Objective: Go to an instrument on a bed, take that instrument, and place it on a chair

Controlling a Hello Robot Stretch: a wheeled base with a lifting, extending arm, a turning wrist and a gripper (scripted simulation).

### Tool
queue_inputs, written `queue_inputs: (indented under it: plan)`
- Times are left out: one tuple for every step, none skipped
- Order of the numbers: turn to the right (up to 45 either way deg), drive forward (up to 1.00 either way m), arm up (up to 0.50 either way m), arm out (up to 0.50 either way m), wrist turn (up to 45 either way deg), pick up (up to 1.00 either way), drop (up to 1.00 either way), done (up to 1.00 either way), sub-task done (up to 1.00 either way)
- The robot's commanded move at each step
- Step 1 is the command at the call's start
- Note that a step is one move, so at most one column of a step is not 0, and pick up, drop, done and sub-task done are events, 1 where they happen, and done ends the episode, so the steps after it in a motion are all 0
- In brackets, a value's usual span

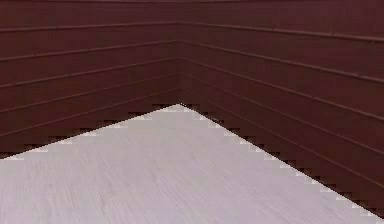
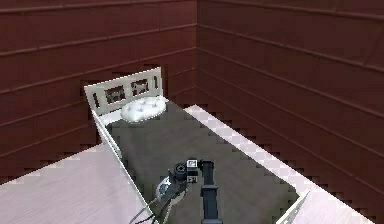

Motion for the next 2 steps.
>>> queue_inputs:
  plan:
    - [0.0,0.00,0.00,0.00,45.0,0.00,0.00,0.00,0.00]
    - [0.0,0.00,0.00,0.00,45.0,0.00,0.00,0.00,0.00]
